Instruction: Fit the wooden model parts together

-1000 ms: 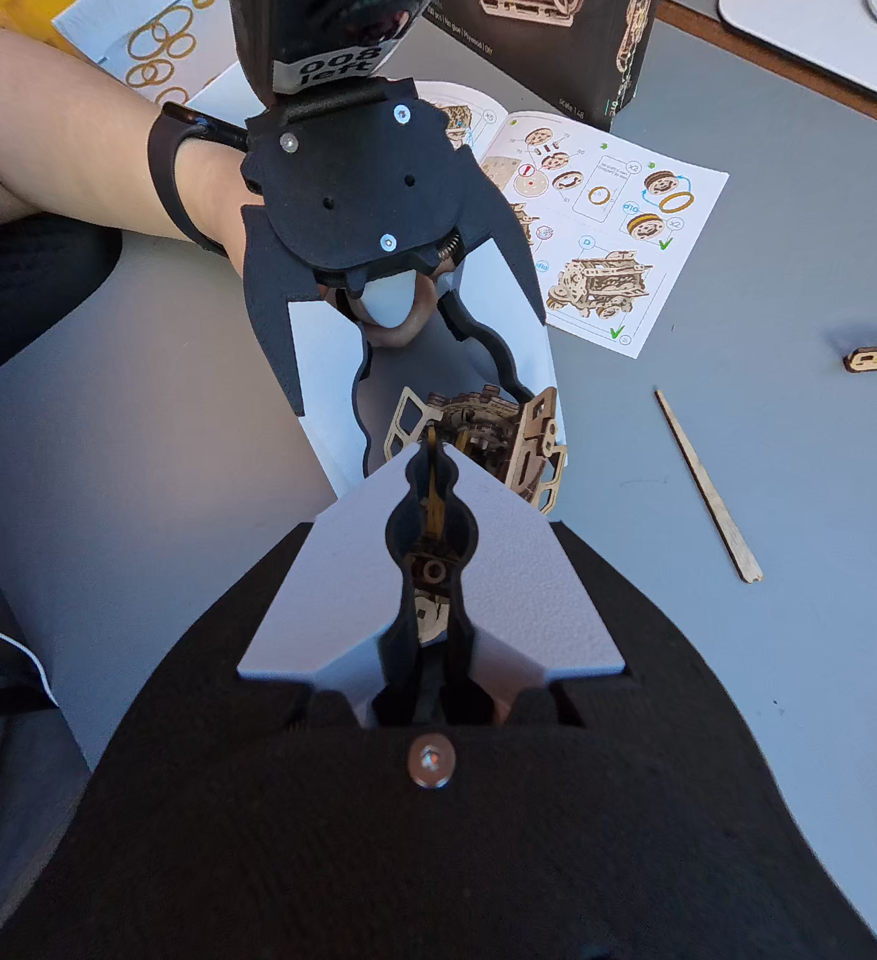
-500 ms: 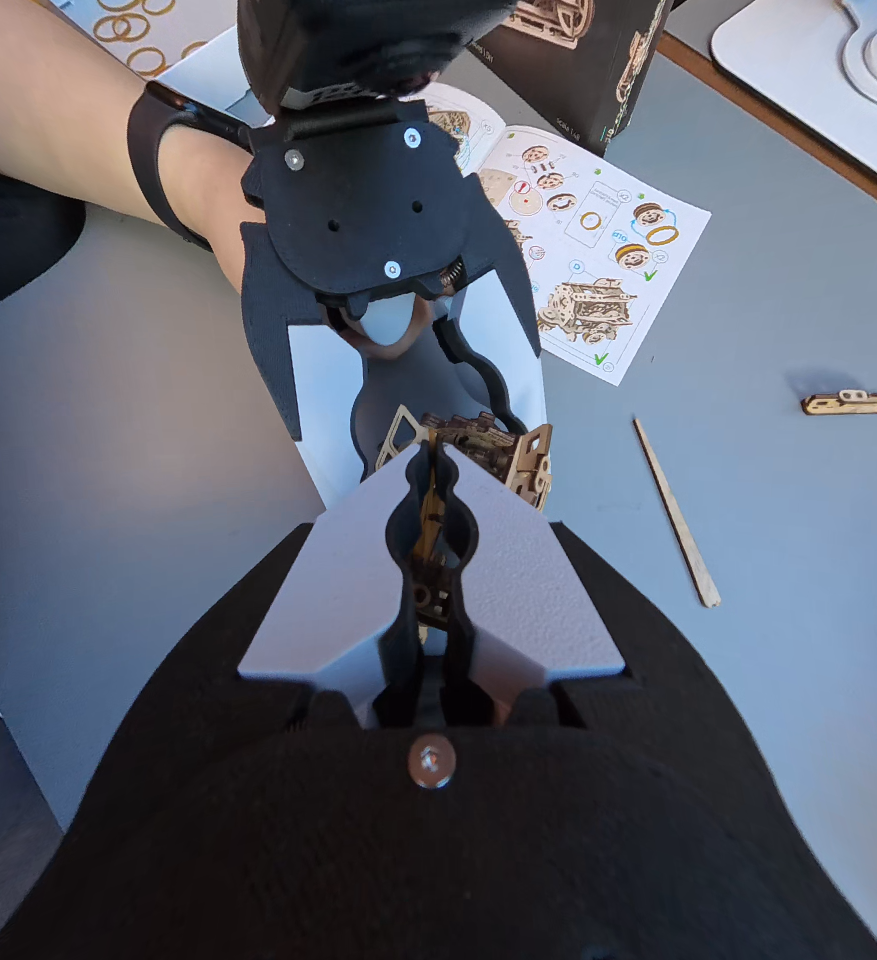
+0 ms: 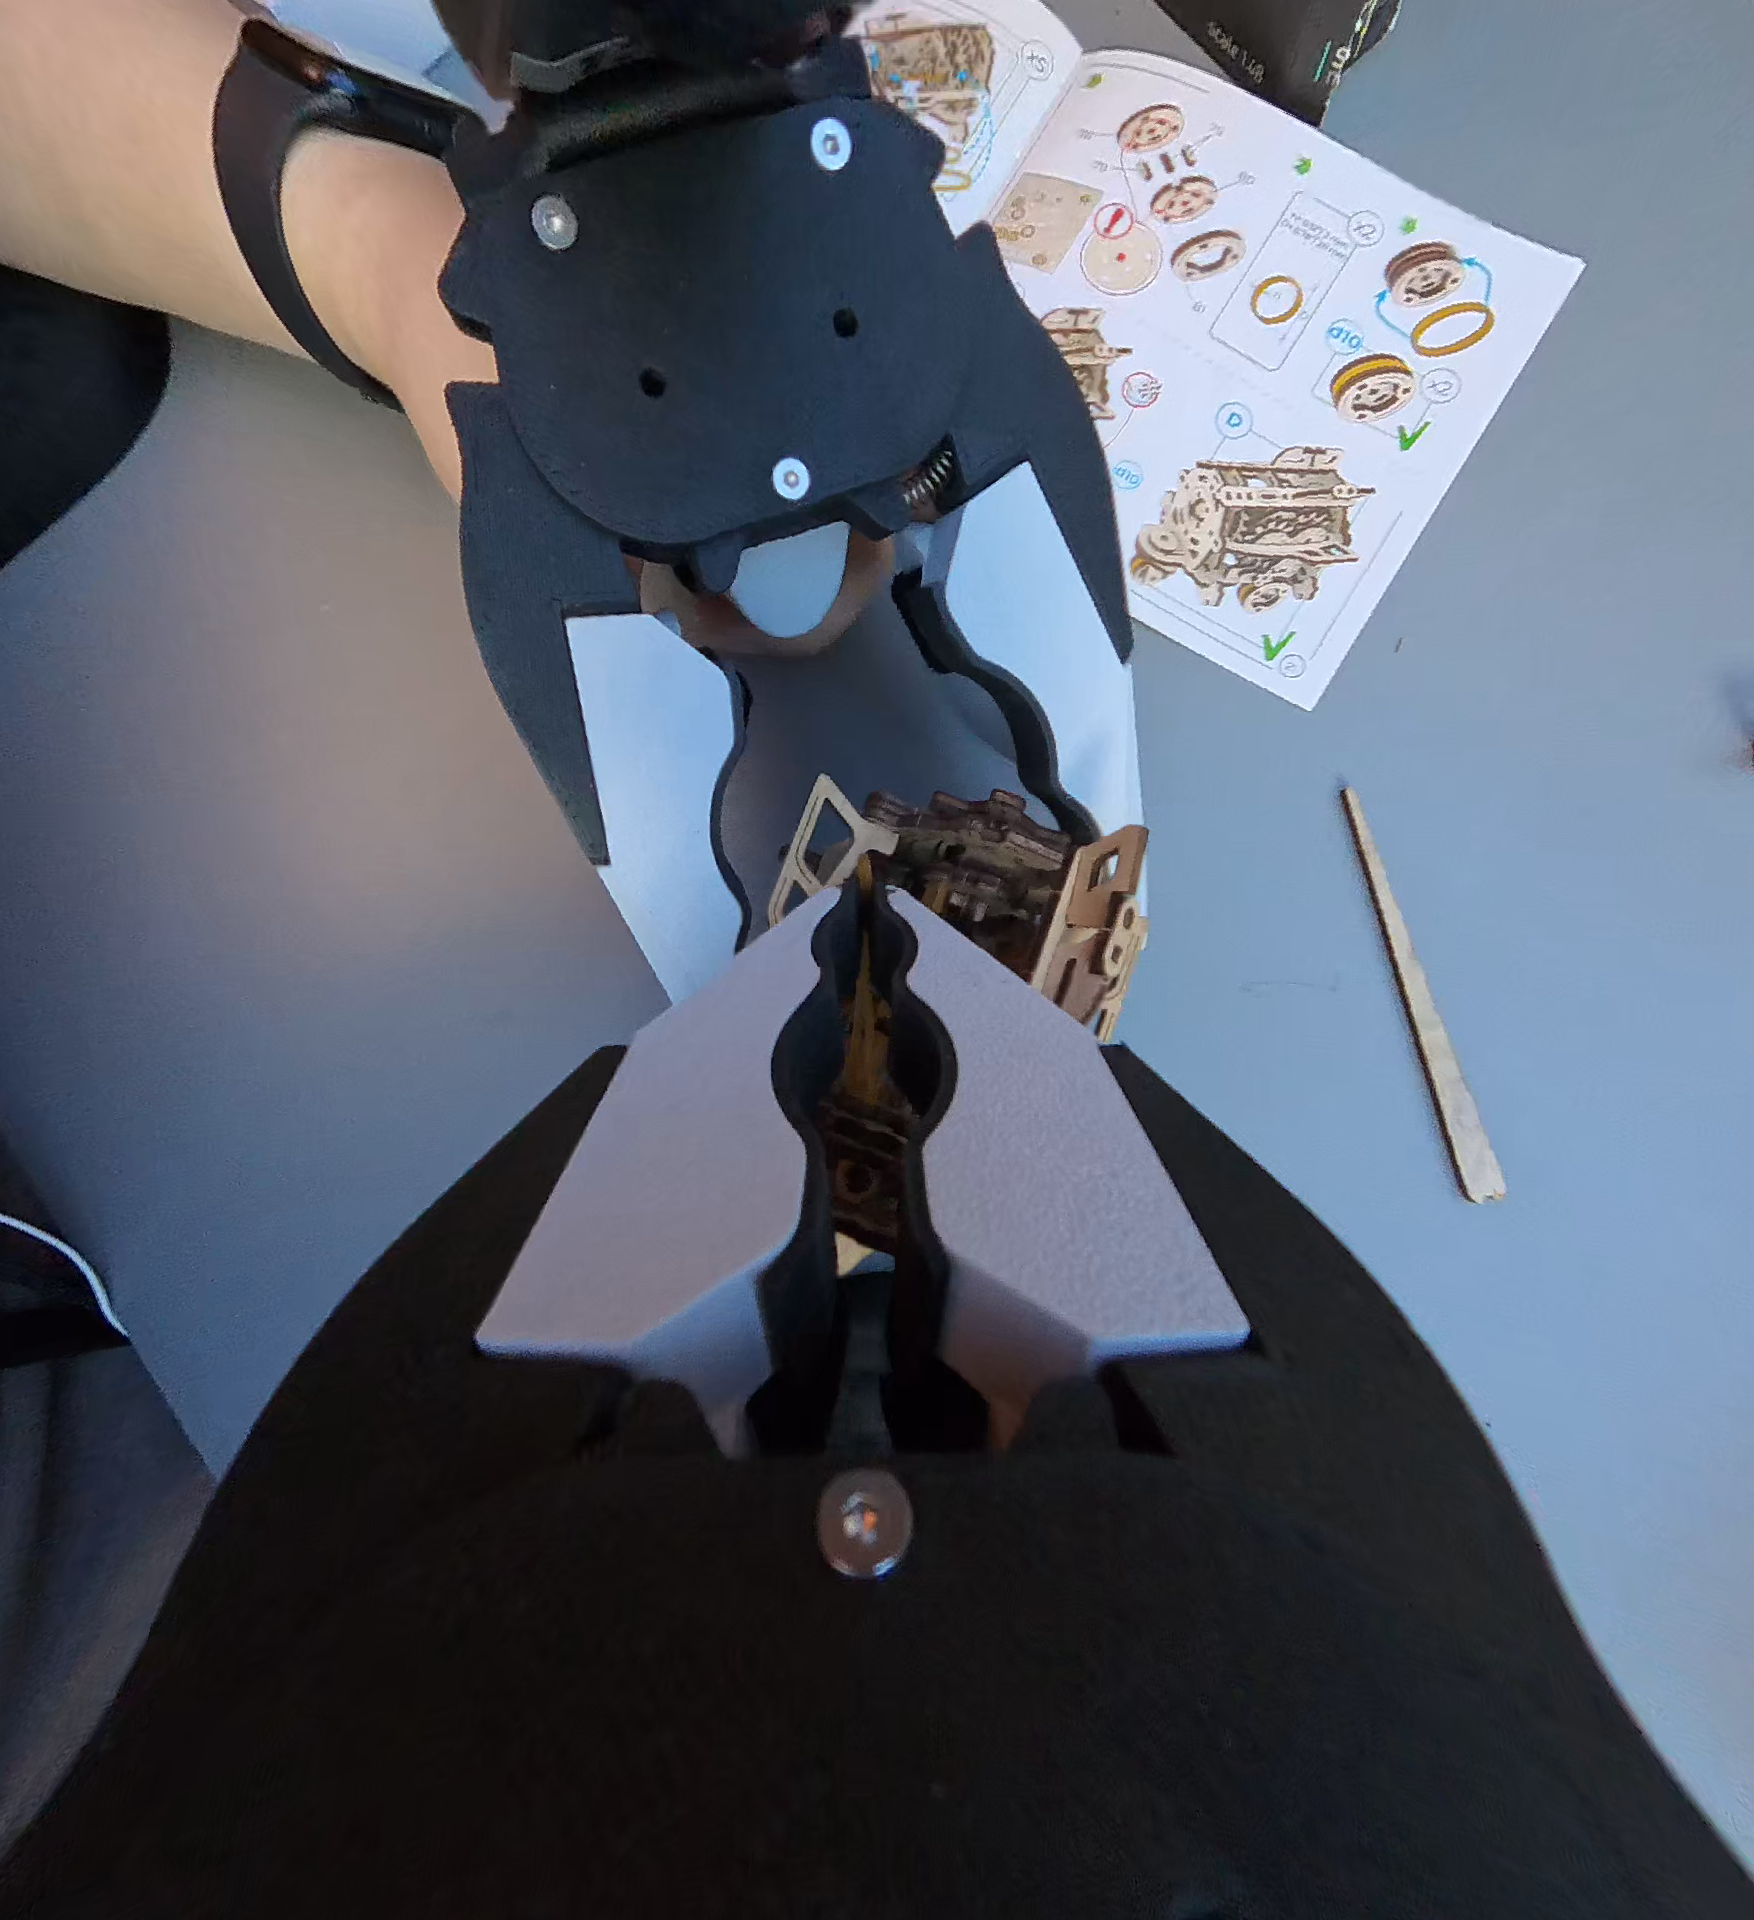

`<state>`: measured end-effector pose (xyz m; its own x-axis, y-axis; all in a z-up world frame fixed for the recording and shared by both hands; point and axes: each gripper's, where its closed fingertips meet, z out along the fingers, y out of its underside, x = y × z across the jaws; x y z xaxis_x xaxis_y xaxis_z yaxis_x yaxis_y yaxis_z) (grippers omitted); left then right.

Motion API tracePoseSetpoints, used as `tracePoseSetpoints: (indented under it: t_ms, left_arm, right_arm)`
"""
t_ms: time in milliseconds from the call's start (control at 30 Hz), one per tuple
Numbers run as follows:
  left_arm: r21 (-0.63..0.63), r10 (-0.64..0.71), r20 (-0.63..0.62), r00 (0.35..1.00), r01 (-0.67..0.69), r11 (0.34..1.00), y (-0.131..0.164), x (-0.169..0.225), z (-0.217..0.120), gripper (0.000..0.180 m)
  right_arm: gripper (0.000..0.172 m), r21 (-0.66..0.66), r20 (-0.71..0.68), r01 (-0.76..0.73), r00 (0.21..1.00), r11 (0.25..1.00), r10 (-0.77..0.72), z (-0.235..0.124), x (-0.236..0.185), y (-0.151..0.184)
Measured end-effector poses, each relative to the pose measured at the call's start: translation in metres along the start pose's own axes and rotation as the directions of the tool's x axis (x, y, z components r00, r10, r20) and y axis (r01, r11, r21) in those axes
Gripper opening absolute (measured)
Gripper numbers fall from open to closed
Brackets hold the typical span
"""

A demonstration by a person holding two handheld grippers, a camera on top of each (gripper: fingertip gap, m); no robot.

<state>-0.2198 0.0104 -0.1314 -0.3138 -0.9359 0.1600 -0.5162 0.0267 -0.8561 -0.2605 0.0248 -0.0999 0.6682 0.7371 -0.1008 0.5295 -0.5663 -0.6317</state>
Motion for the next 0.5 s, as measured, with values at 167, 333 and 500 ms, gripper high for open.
tracePoseSetpoints:
  t_ms: [167,333,500]
  left_arm:
    - [-0.001,-0.002,-0.007,1.000,0.002,1.000,0.0008,-0.0005,-0.0015,0.087]
    - [-0.003,-0.007,-0.013,1.000,0.007,1.000,0.0009,-0.0004,-0.0015,0.088]
    - [-0.009,-0.007,-0.017,1.000,0.007,1.000,0.0016,0.0001,-0.0011,0.089]
  right_arm:
    - [0.000,0.039,0.040,-0.046,0.998,0.998,0.045,-0.0025,-0.0002,0.0003]
    - [0.000,0.092,0.063,-0.054,0.997,0.994,0.048,-0.0029,0.0006,-0.0001]
    - [0.000,0.155,0.084,-0.072,0.995,0.985,0.059,-0.0040,-0.0013,-0.0036]
